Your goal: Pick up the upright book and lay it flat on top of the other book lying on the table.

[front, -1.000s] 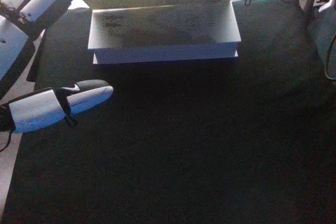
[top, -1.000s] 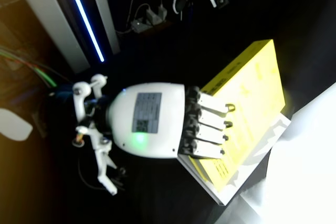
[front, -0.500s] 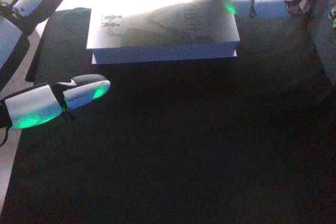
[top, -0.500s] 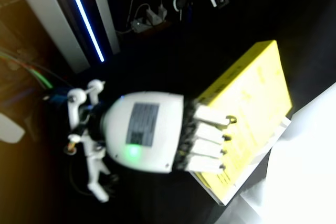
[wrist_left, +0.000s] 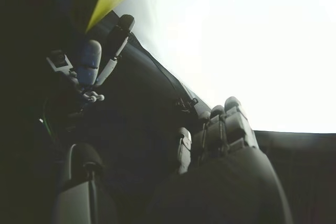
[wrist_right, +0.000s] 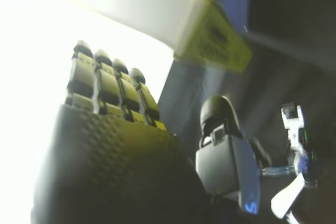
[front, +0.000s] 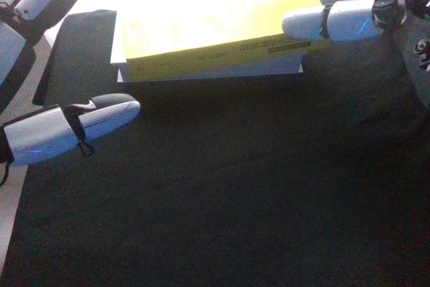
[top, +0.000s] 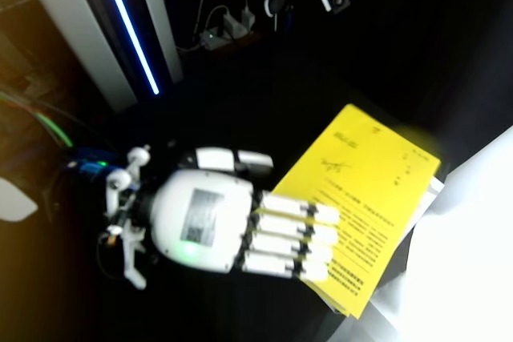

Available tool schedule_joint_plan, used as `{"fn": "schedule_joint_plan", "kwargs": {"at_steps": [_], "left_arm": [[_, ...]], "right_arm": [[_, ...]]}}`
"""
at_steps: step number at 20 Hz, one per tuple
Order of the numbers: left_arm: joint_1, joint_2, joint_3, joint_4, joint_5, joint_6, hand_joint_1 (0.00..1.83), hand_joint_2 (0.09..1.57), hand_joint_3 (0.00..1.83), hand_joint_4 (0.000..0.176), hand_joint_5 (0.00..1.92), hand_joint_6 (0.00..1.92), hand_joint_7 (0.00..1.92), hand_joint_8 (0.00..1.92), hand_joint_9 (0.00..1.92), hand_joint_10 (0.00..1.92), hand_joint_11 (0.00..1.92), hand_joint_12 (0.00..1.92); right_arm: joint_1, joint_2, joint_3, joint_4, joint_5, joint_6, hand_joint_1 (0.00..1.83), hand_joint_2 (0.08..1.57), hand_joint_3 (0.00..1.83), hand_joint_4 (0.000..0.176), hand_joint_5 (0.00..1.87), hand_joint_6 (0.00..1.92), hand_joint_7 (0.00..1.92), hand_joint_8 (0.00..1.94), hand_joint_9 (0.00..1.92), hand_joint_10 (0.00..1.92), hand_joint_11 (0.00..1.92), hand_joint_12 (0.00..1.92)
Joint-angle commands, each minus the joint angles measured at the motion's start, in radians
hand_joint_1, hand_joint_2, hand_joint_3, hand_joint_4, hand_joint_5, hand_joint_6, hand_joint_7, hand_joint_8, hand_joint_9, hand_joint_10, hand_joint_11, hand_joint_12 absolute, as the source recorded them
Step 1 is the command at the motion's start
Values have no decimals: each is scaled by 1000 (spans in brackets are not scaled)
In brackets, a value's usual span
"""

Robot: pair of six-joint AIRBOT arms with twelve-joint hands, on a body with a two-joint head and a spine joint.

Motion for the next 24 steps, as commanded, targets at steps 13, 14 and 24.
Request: {"fn": "schedule_joint_plan", "kwargs": {"at_steps": [13, 14, 24], "left_arm": [[20, 13, -5, -40, -91, -1, 546, 1059, 10, 176, 0, 0, 0, 0, 0, 0, 0, 0], [20, 14, -4, -42, -89, -1, 547, 1068, 12, 176, 0, 0, 0, 0, 0, 0, 0, 0], [42, 61, -18, -50, -126, -1, 313, 1053, 0, 176, 0, 0, 0, 0, 0, 0, 0, 0]], "right_arm": [[11, 211, -234, 9, 330, 108, 124, 1066, 0, 121, 0, 0, 0, 0, 0, 0, 0, 0], [11, 231, -248, 10, 345, 108, 97, 1083, 0, 116, 0, 0, 0, 0, 0, 0, 0, 0], [3, 364, -363, 23, 445, 108, 130, 1110, 0, 83, 0, 0, 0, 0, 0, 0, 0, 0]]}}
